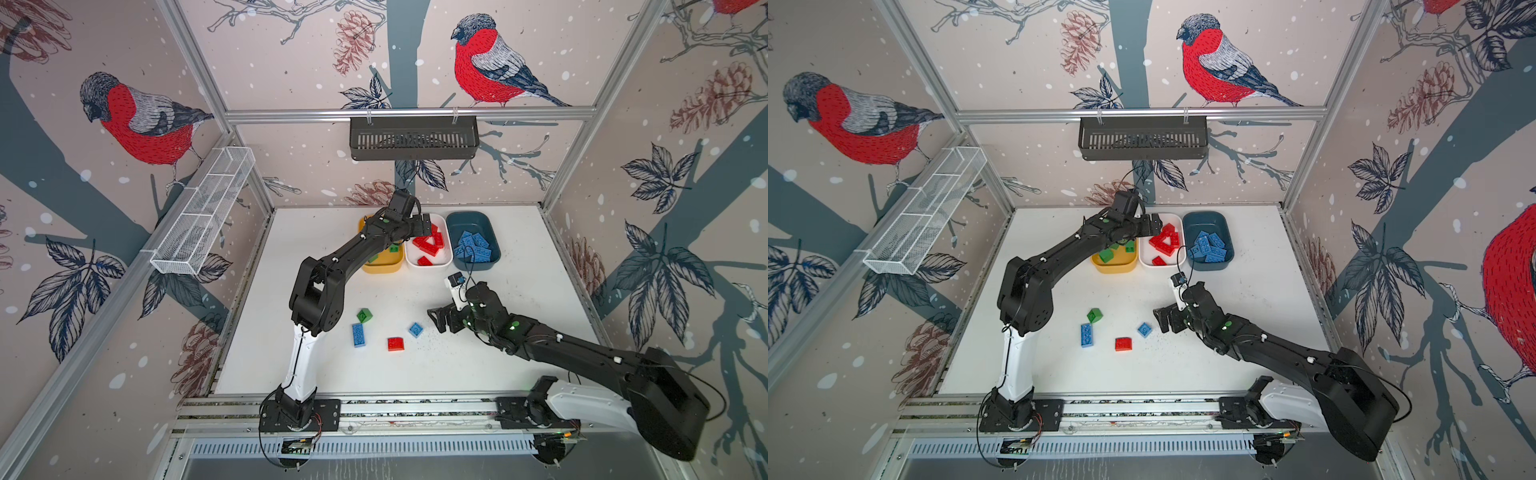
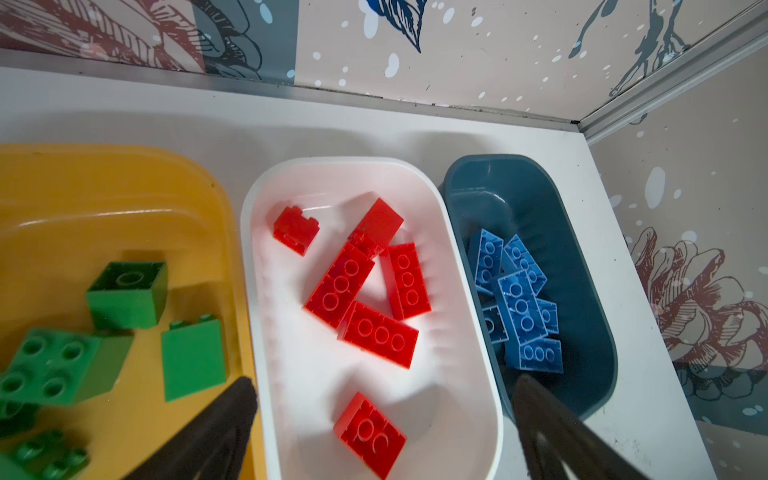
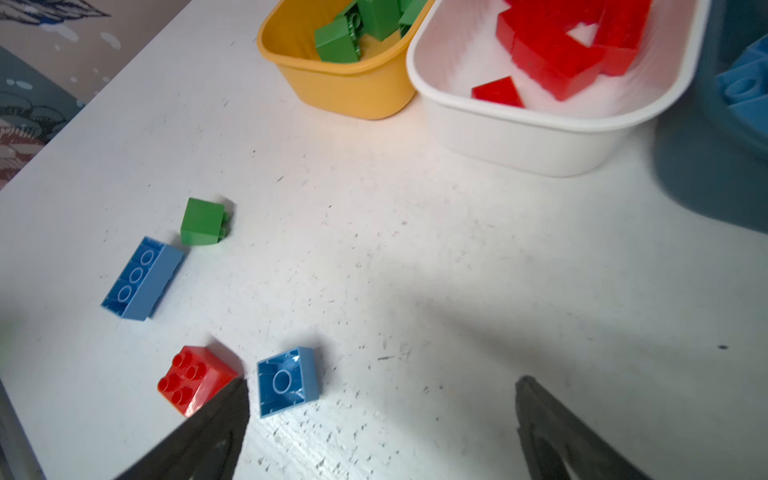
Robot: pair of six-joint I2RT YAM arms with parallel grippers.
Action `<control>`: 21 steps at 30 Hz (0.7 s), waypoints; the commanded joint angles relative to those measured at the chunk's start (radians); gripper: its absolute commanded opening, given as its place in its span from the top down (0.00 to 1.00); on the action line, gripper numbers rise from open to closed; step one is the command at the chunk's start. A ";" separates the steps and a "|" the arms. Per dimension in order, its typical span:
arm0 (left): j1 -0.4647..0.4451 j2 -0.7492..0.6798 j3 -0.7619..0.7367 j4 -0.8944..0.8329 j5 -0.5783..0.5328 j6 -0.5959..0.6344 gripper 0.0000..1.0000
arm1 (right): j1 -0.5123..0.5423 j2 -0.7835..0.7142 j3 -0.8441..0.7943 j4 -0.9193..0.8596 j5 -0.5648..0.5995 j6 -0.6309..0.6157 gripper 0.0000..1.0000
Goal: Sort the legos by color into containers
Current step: 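Lower the right gripper onto a small blue brick and close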
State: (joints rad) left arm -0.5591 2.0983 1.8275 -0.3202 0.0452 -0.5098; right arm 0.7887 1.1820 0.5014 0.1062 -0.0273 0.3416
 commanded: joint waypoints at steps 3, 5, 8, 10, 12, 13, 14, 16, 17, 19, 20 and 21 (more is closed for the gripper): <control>0.015 -0.128 -0.171 0.163 -0.045 -0.006 0.03 | 0.062 0.066 0.021 -0.024 -0.053 -0.009 0.01; 0.022 -0.173 -0.237 0.202 -0.058 -0.011 0.03 | 0.094 0.122 0.038 -0.040 -0.049 -0.026 0.02; 0.034 -0.223 -0.301 0.223 -0.078 -0.028 0.03 | 0.142 0.182 0.071 -0.053 -0.055 -0.069 0.06; 0.045 -0.247 -0.337 0.231 -0.084 -0.037 0.03 | 0.177 0.223 0.093 -0.047 -0.052 -0.098 0.08; 0.055 -0.265 -0.362 0.236 -0.087 -0.047 0.03 | 0.204 0.259 0.117 -0.046 -0.028 -0.113 0.10; 0.060 -0.272 -0.371 0.237 -0.089 -0.052 0.03 | 0.217 0.281 0.128 -0.047 -0.006 -0.116 0.11; 0.065 -0.278 -0.382 0.237 -0.090 -0.055 0.03 | 0.227 0.298 0.138 -0.049 0.014 -0.120 0.14; 0.074 -0.291 -0.399 0.238 -0.091 -0.065 0.03 | 0.245 0.335 0.161 -0.062 0.071 -0.126 0.18; 0.077 -0.293 -0.406 0.240 -0.090 -0.068 0.03 | 0.252 0.349 0.172 -0.069 0.093 -0.127 0.19; 0.083 -0.303 -0.420 0.242 -0.092 -0.072 0.03 | 0.263 0.375 0.192 -0.077 0.140 -0.128 0.23; 0.084 -0.304 -0.425 0.244 -0.091 -0.075 0.03 | 0.267 0.383 0.198 -0.078 0.154 -0.128 0.24; 0.087 -0.305 -0.429 0.244 -0.091 -0.076 0.03 | 0.270 0.393 0.204 -0.077 0.166 -0.129 0.27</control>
State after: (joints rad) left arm -0.4793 1.8065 1.4082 -0.1204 -0.0326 -0.5728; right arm 1.0512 1.5581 0.6895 0.0383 0.0566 0.2306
